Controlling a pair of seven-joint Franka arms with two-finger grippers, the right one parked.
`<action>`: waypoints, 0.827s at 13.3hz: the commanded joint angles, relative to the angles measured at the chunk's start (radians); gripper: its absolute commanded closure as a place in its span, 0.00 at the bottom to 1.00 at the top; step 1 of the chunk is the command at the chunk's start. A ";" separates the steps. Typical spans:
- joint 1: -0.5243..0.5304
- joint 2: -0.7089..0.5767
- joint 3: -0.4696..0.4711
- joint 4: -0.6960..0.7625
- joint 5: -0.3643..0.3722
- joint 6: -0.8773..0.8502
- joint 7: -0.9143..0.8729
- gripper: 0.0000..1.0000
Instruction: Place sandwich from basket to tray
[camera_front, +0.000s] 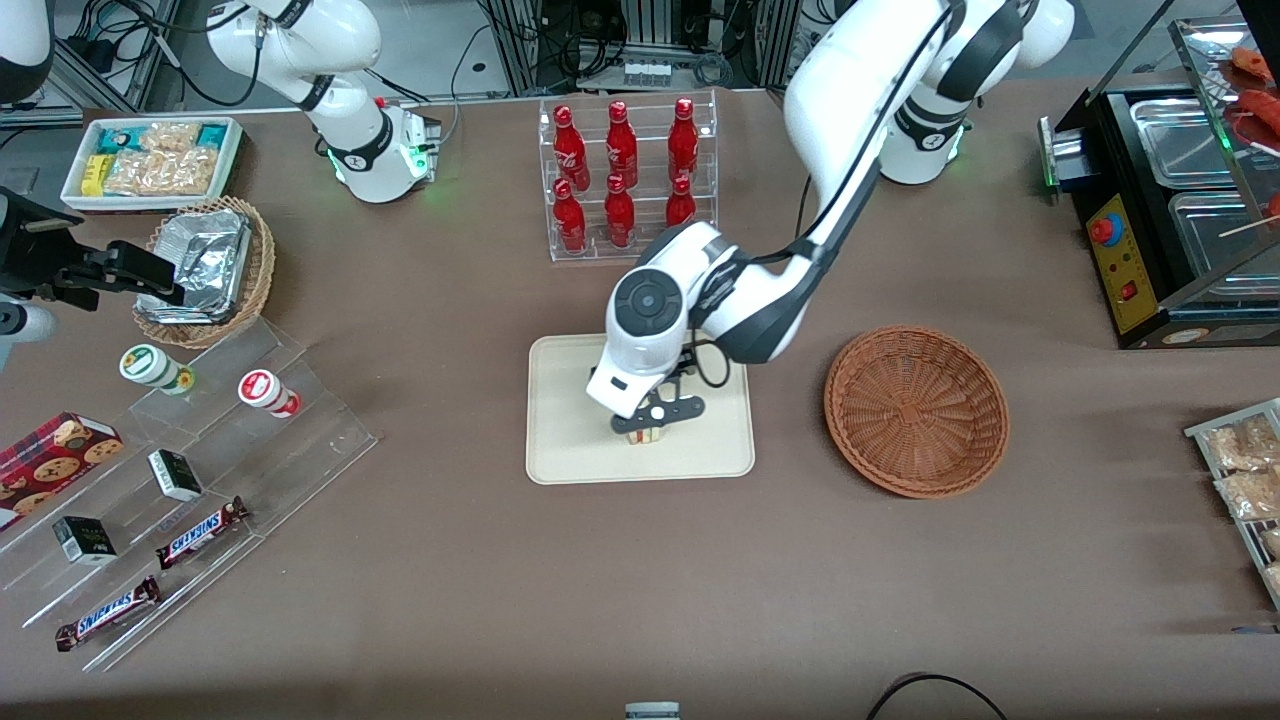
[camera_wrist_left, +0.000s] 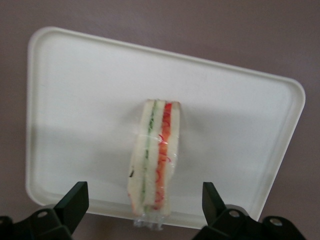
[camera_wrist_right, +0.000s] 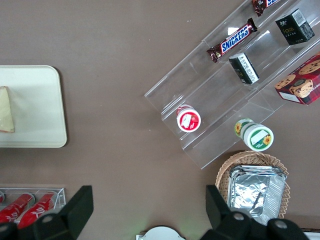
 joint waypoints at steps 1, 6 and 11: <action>0.005 -0.059 0.011 0.002 0.016 -0.052 -0.001 0.00; 0.027 -0.196 0.077 -0.076 0.024 -0.176 0.002 0.00; 0.151 -0.349 0.085 -0.254 0.024 -0.176 0.152 0.00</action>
